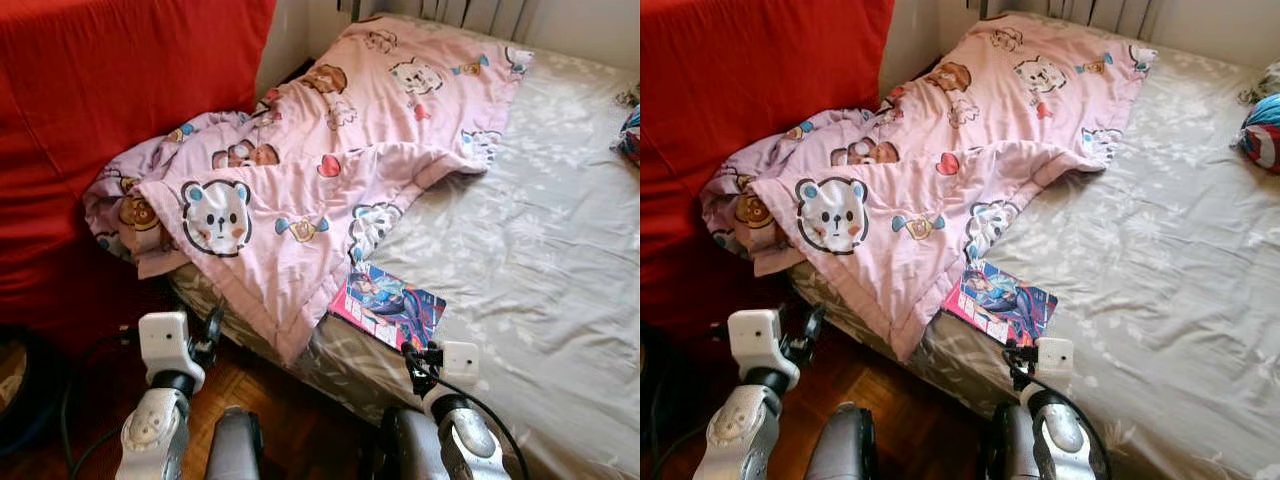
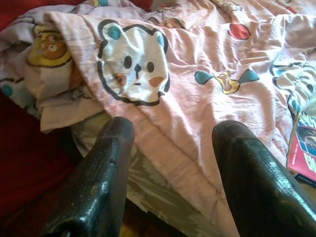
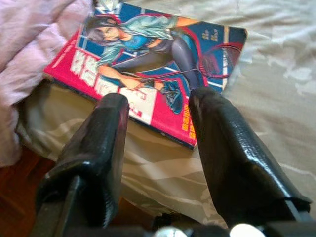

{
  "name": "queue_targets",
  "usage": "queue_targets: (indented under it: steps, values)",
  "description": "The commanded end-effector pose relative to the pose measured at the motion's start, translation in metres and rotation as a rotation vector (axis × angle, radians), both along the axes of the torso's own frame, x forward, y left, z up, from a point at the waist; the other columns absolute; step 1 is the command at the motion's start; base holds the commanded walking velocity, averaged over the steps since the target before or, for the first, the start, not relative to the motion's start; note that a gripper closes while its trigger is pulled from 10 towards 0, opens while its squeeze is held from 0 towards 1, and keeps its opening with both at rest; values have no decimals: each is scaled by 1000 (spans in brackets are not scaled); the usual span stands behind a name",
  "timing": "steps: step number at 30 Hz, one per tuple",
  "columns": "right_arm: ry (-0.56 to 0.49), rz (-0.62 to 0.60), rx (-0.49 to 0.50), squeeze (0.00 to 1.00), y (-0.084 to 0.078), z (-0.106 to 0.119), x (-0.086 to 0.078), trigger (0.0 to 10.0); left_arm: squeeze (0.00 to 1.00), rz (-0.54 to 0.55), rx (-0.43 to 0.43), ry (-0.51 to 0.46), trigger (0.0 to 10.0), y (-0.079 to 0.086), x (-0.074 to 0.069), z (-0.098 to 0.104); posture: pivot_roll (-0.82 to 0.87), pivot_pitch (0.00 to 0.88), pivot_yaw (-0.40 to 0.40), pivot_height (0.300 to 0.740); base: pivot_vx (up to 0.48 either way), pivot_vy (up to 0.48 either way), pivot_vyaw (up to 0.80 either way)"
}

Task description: Clean up the room

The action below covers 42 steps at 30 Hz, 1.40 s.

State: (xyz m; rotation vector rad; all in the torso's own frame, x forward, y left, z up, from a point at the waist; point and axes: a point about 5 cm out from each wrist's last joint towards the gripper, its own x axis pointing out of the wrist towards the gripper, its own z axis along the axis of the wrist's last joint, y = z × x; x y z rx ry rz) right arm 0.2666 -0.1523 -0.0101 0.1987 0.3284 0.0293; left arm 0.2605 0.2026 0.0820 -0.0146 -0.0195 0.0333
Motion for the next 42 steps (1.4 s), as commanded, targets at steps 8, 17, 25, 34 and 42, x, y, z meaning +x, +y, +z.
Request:
queue_targets:
  steps: [8,17,25,34,42]
  values:
    - [71,-101,34,0,-7,0,11,10000,0,-5,21,19,10000,6,0,3,75,356,19,625,0,0,0]
    - [34,-148,130,1000,-7,16,31,10000,0,3,28,38,10000,9,-15,4,117,427,25,625,0,0,0]
    - [38,-200,162,0,-13,22,40,10000,0,16,38,78,10000,14,-38,2,159,469,44,625,0,0,0]
    - [22,-258,195,0,-22,22,39,10000,0,17,45,101,10000,16,-46,4,184,490,64,625,0,0,0]
    - [19,-292,230,0,-29,18,33,10000,0,20,59,130,10000,19,-52,6,193,492,81,625,0,0,0]
